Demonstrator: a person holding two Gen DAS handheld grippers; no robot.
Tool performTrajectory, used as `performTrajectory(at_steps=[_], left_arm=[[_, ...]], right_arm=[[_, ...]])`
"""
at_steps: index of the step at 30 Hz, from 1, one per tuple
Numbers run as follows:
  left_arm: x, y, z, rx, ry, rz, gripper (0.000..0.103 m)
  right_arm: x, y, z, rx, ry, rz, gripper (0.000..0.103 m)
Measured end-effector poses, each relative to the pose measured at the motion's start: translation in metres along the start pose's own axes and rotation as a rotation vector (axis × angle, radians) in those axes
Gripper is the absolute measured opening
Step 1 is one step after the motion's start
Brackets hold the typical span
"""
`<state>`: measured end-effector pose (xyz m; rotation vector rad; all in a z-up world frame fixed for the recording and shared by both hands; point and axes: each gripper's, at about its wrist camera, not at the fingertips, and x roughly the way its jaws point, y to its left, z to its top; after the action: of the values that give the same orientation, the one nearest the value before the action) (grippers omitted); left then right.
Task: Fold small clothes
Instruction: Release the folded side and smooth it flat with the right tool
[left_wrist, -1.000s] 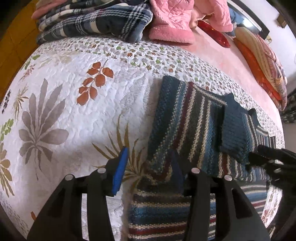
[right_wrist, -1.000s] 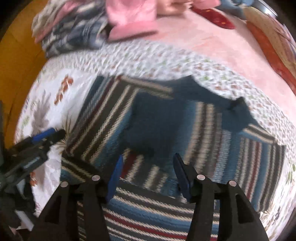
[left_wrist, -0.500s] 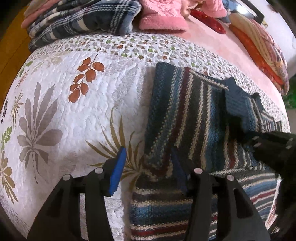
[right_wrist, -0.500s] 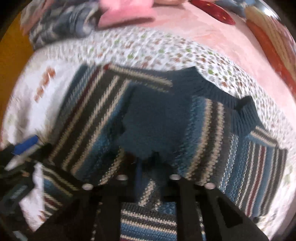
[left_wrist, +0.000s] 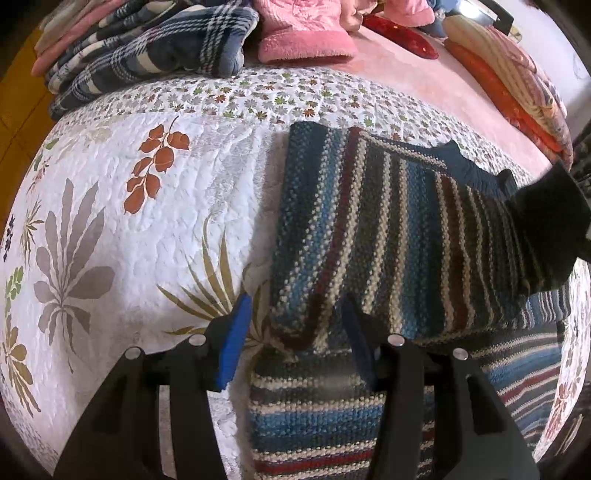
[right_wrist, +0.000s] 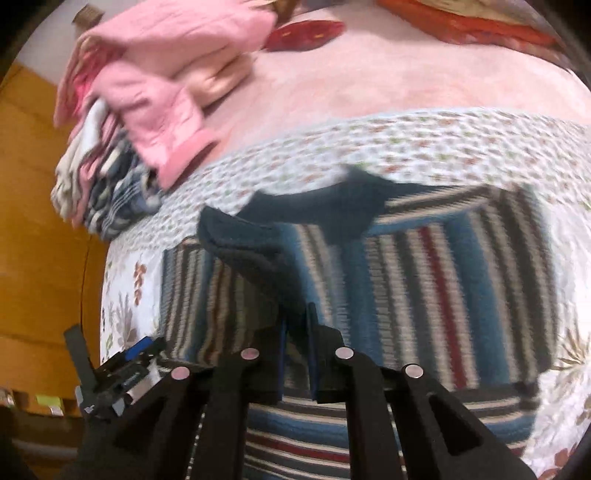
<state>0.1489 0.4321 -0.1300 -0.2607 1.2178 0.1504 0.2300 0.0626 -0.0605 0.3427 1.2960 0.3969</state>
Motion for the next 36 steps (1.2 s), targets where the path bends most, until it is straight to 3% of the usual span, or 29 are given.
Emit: performTrajectory(at_steps=[4,7,11,12,16,18,20,25,30,36], left_arm=[[0.000,0.002,0.000,-0.005,-0.008,0.003,0.051],[-0.003,0.005,0.001,-0.022,-0.023,0.006,0.051],[-0.015,0.003,0.003,-0.035,-0.089,-0.036,0.051],[-0.018,0.001,0.003,-0.029,-0.101,-0.048,0.051],[-0.016,-0.012,0.001,0.013,-0.091,-0.066,0.053],[-0.009,-0.018,-0.001,0.038,-0.064,-0.063,0.053],[0.000,-0.020,-0.003,0.060,-0.032,-0.045,0.054],[0.013,-0.016,-0.005,0.083,0.014,-0.017,0.057],[0.015,-0.004,-0.006,0.004,0.048,-0.053,0.058],[-0.015,0.001,-0.012,0.003,0.067,-0.056,0.058]], right_arm=[[-0.004,-0.043,-0.001,0.074,0.003,-0.019,0.010],[0.000,-0.072,-0.006,0.111,0.024,-0.040,0.020],[0.001,-0.102,-0.009,0.204,0.009,0.055,0.059],[0.003,-0.109,-0.008,0.239,0.009,0.080,0.060],[0.016,-0.117,-0.005,0.279,0.033,0.075,0.058],[0.021,-0.116,-0.003,0.276,0.033,0.060,0.043],[0.025,-0.115,-0.003,0.269,0.039,0.062,0.014],[0.038,-0.116,-0.011,0.218,0.084,-0.067,0.003],[0.040,-0.122,-0.023,0.203,0.084,-0.063,0.002],[-0.004,-0.109,-0.048,0.102,0.066,-0.062,0.026]])
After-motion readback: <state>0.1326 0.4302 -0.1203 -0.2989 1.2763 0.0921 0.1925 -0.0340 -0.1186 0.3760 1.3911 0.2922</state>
